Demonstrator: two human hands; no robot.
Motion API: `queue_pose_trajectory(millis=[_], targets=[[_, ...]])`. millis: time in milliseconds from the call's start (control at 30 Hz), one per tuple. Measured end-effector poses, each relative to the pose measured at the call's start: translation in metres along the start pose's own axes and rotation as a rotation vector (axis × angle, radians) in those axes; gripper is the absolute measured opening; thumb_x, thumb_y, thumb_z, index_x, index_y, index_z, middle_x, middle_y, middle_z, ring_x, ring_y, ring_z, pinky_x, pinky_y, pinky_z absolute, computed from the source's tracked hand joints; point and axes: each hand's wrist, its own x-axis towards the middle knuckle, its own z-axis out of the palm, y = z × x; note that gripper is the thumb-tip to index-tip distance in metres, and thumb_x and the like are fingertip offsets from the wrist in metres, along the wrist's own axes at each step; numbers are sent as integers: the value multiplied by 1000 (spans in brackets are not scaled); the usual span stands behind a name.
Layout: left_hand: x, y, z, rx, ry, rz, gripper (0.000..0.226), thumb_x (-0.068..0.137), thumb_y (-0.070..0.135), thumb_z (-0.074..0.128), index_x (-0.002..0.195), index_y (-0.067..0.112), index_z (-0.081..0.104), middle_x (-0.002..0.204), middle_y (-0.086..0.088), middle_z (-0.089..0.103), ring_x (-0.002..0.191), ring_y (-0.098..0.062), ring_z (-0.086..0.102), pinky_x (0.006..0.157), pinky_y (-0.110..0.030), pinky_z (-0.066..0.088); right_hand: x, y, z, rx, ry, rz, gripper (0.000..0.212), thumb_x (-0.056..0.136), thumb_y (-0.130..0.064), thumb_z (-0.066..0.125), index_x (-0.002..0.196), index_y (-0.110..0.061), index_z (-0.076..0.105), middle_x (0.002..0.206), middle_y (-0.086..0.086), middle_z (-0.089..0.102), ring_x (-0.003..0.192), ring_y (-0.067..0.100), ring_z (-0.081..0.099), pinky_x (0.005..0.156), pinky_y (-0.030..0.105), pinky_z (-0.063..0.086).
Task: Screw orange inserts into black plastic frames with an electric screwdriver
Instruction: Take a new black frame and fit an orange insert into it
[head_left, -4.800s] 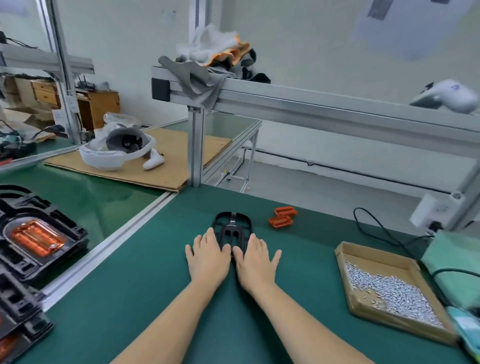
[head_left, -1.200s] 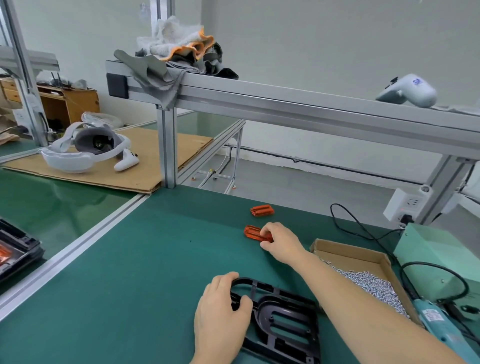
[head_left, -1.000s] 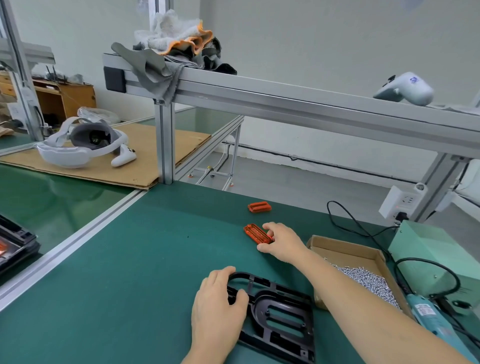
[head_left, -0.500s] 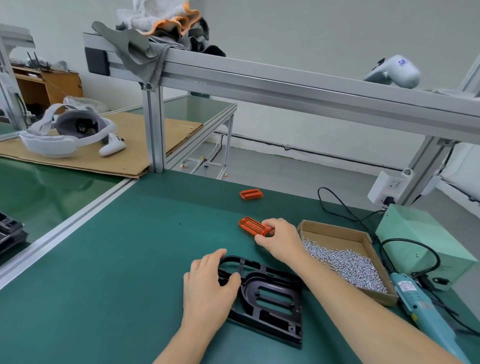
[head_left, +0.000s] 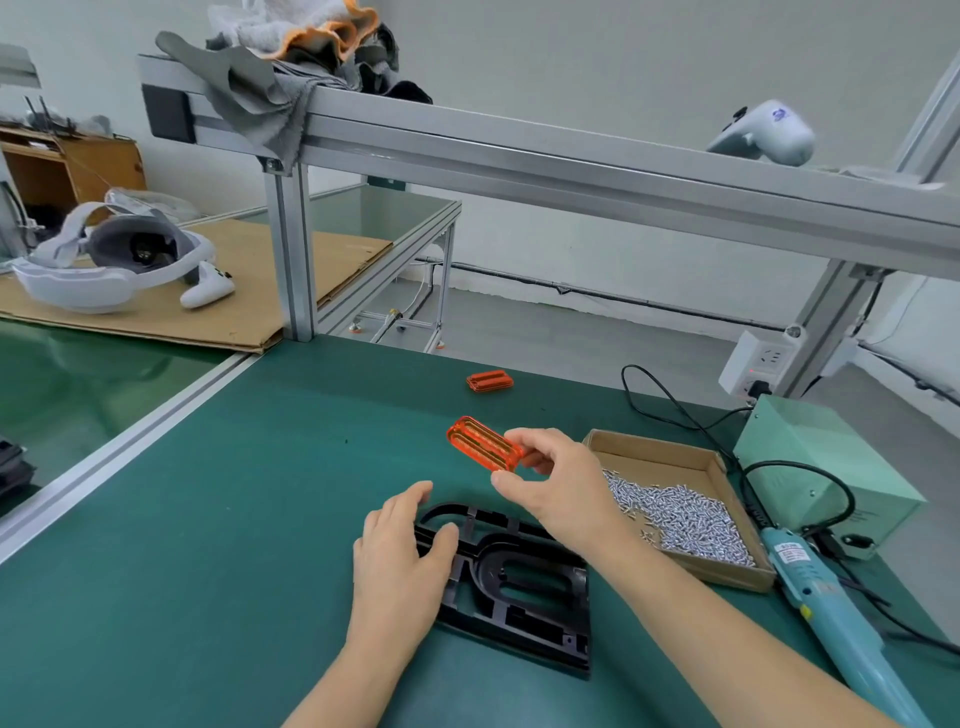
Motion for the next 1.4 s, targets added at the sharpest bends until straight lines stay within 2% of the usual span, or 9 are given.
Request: queue_pose_trajectory(millis=[67,200,367,633,767,867,1033,1267,1400], targets=[[-1,0,-3,-91,32,1,42,90,20,57,129,31,47,125,16,52,115,-8,42,98,-33,36,-15,0,-5,1,4,-23,33,77,-20,77,101,-37,62,96,-15,61,90,-1,54,81,7,38],[-5,5,-10,-255,20,104,53,85,12,63,127,40,46,124,24,51,113,2,45,84,-3,30,-45,3,-21,5,2,-88,35,75,-12,77,103,-30,66,99,-13,63,97,-1,56,84,5,36],[-11,19,-15,-338,-139,215,67,80,6,71,128,45,45,122,29,55,109,1,51,88,-5,33,-70,4,-41,16,9,-131,41,74,-7,80,107,-27,67,102,-14,64,101,4,56,88,10,38],[-19,34,-11,-453,-300,163,49,80,7,73,115,40,63,85,0,64,77,-18,55,78,-21,47,-92,-2,-56,28,10,-187,40,72,-16,78,109,-26,67,102,-17,62,100,5,57,88,9,37],[-23,37,-11,-490,-326,134,43,81,9,72,116,33,64,86,-1,69,72,-7,57,73,-17,47,-96,-1,-58,35,3,-166,40,71,-24,77,110,-27,67,102,-18,61,101,7,56,89,9,37],[-21,36,-11,-376,-305,159,41,81,14,73,114,36,64,98,18,68,94,4,58,85,-12,41,-93,8,-61,27,-42,-116,41,76,-21,81,114,-29,66,106,-16,61,106,7,55,92,11,37],[-4,21,-15,69,-179,144,44,89,14,61,130,29,53,130,14,52,129,-6,34,112,-37,24,-91,30,-62,30,-98,37,44,80,-14,78,117,-32,63,109,-12,61,101,5,56,92,14,39],[-5,14,-6,111,-259,112,42,94,19,54,136,26,49,144,17,39,132,-7,27,103,-20,25,-97,43,-45,23,-145,65,47,81,-13,78,124,-23,64,109,-13,61,94,-2,53,86,6,36],[-11,13,-4,116,-262,118,42,94,21,54,136,25,49,141,17,41,132,-5,23,105,-23,26,-97,44,-44,2,-170,60,47,81,-15,77,125,-23,64,110,-15,60,94,-3,53,85,7,36]])
